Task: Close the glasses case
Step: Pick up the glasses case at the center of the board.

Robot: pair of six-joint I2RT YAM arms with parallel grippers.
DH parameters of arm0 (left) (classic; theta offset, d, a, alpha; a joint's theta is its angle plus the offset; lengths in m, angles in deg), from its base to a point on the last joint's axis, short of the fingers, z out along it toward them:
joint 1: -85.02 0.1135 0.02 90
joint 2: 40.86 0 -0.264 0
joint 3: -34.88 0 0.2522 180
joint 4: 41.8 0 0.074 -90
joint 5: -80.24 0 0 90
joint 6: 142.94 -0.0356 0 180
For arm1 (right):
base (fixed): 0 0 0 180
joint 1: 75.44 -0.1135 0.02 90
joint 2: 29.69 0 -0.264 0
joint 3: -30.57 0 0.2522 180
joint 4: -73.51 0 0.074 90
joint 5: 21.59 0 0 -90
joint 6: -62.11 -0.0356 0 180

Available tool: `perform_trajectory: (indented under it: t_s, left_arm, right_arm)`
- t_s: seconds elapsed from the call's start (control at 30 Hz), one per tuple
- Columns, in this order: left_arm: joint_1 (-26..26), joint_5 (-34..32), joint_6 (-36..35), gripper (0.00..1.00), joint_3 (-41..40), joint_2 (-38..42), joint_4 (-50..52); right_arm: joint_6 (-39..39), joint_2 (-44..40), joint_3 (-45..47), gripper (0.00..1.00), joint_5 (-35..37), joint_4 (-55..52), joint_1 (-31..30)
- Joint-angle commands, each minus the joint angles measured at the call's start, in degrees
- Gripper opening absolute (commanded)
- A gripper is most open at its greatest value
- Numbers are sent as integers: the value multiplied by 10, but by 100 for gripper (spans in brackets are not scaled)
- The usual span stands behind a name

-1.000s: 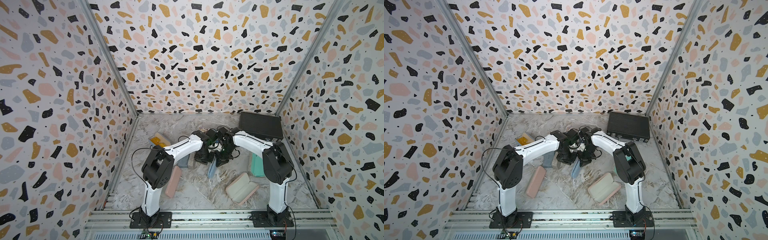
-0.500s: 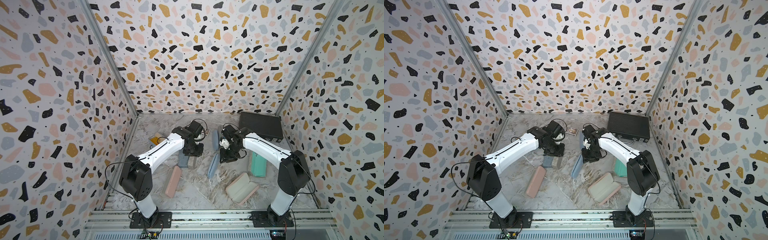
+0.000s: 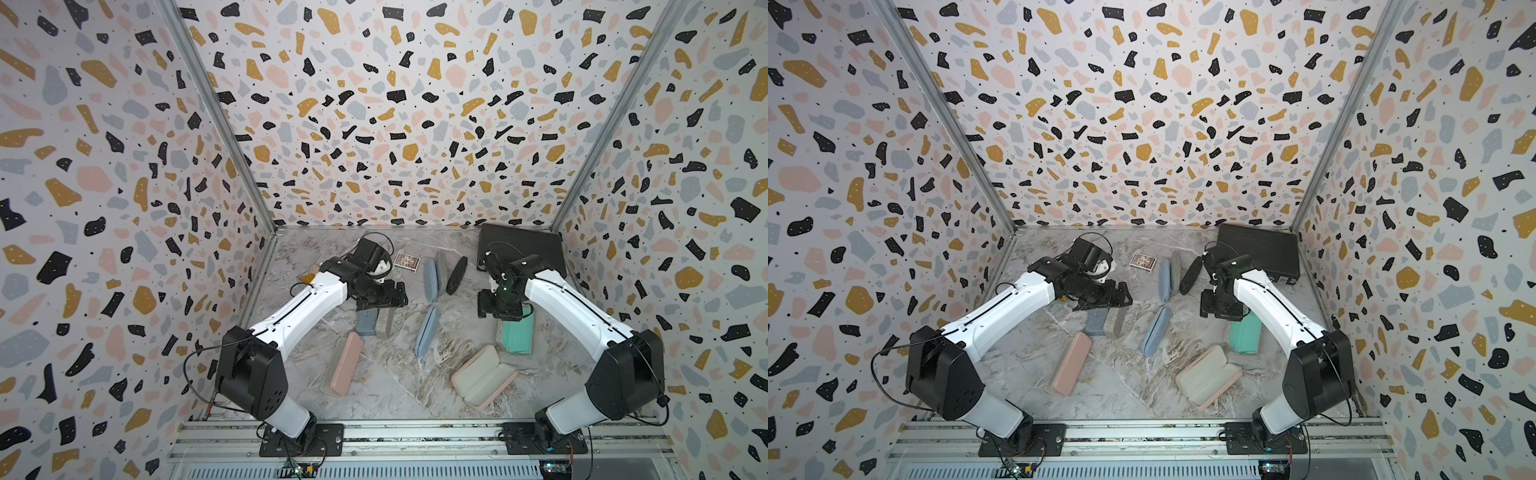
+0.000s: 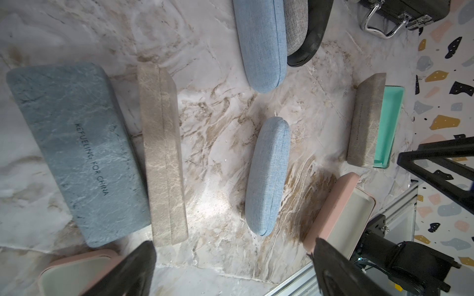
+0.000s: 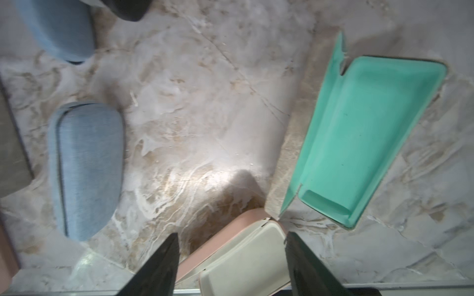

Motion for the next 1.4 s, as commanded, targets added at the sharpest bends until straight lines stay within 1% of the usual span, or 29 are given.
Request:
perform_trajectory:
  t_s: [0.0,0.1,0.17,0.33,0.53,0.7,0.83,0.9,0.97,1.1,1.27,1.37]
  left_arm:
    - [3,24,7,98,-9,5,-24]
    - [2,27,9,100,-6,1,-23]
    - [2,27,10,99,-8,0,-23]
    - [2,27,14,99,-7,-9,-25]
    - [3,29,21,99,-6,-18,-26]
    - [2,29,25,99,-3,-29,-26]
    - [2,31,28,99,-4,-35,-26]
    - [2,29,29,99,-4,-35,-26]
    - [2,29,29,99,-2,-36,-26]
    - [2,29,30,99,0,-39,-25]
    - [2,28,32,99,-4,-38,-26]
    - [3,29,30,99,-4,-37,-24]
  right_arm:
    - [-12,3,10,69,35,-37,3]
    - [-18,7,23,73,53,-36,12]
    - [-16,14,30,74,63,-34,20]
    - [-5,43,38,75,58,-14,39]
    - [10,76,41,74,33,22,61]
    - [27,114,29,70,23,41,71]
    - [33,132,25,61,14,53,80]
    - [36,139,25,53,12,57,83]
    - [39,144,26,48,14,59,85]
    - [41,149,28,31,23,60,88]
    - [43,143,27,14,39,57,92]
    - [45,139,26,8,46,54,94]
